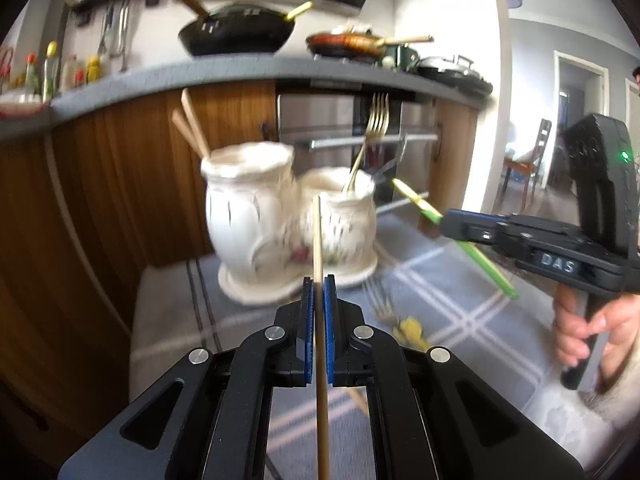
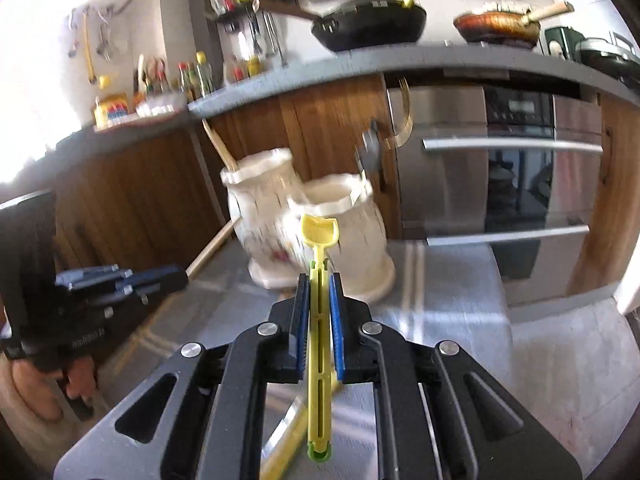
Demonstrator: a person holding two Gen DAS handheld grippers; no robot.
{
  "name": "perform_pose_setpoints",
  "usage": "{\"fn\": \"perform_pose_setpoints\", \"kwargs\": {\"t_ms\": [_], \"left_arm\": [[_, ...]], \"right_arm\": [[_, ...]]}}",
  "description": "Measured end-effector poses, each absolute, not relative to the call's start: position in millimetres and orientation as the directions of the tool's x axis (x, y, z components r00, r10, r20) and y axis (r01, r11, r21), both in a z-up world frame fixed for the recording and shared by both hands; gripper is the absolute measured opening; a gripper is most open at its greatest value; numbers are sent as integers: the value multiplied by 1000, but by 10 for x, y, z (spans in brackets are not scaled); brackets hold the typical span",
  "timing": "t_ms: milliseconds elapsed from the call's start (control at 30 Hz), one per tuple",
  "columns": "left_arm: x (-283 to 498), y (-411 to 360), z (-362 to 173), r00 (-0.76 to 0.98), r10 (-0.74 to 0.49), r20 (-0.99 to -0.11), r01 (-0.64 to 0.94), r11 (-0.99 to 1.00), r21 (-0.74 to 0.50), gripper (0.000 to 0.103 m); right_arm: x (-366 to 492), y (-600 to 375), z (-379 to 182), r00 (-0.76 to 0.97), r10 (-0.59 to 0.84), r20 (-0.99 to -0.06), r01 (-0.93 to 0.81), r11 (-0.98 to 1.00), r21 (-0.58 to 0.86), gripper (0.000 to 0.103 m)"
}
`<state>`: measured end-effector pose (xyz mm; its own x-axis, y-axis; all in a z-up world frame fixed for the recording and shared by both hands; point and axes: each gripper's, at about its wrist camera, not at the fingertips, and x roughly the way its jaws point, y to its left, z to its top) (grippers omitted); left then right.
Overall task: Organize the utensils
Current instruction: 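Grasp a chopstick with the left tool while the right tool grasps a yellow utensil, lift both, then carry the chopstick over the tall cup while the right tool carries the yellow utensil over the short cup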
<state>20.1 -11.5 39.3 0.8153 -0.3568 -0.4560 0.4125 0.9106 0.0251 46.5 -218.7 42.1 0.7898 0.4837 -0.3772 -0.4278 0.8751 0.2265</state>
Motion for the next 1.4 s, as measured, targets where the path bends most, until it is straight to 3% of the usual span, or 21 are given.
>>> {"fn": "perform_pose_setpoints", "kwargs": {"t_ms": [233,567,900,1400], "left_arm": [[491,-26,801,876,-357,-324,377,926,-3,5],[1001,72,1114,897,-384,-222,369,923,-107,5],[1348,52,1352,912,-395,-109,375,912,-165,5],[1668,-99,1167,945,-325,-29,320,941,-108,5]], "right_arm": [[831,-2066,697,810,511,-287,-436,853,287,10],[1214,-1814,915,848,500,-178,-449,855,261,10],[1519,-1702,837,850,500,-166,-453,855,254,10],[1728,-1717,636,871,476,-122,-450,872,193,10]]}}
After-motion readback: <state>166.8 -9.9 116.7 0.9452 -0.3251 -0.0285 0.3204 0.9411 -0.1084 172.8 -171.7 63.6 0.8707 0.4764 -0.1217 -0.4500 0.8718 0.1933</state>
